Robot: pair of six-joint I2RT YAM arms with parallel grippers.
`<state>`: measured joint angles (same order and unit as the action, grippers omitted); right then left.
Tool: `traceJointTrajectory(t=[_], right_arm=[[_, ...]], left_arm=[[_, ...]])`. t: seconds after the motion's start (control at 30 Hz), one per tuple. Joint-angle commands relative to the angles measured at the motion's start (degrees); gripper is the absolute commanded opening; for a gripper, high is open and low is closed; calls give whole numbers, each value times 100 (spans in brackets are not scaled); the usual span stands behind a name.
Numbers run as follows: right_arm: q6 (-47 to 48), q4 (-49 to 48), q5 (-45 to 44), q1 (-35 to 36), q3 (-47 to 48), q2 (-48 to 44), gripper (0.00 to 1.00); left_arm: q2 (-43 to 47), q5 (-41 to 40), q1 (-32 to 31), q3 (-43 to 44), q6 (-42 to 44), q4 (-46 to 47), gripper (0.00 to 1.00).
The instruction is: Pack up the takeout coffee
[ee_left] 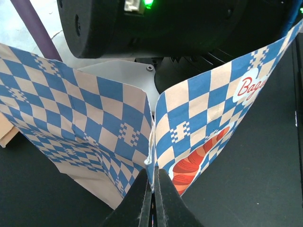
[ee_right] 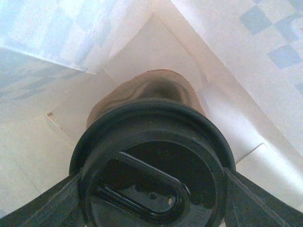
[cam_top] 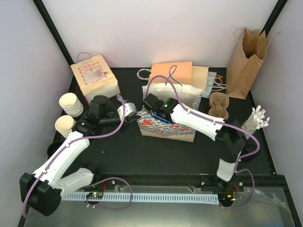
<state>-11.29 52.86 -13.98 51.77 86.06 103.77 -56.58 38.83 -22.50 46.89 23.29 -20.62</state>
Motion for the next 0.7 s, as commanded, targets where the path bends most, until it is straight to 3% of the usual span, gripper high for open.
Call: traceJointTrajectory(t=[0.0, 0.67], right_arm=[[-73, 460, -619, 71, -451, 415, 62], [-244, 151, -849, 228, -923, 778, 62]], left_arm=[[140, 146, 27, 44, -87, 285, 2], [181, 243, 27, 32, -183, 316, 2]])
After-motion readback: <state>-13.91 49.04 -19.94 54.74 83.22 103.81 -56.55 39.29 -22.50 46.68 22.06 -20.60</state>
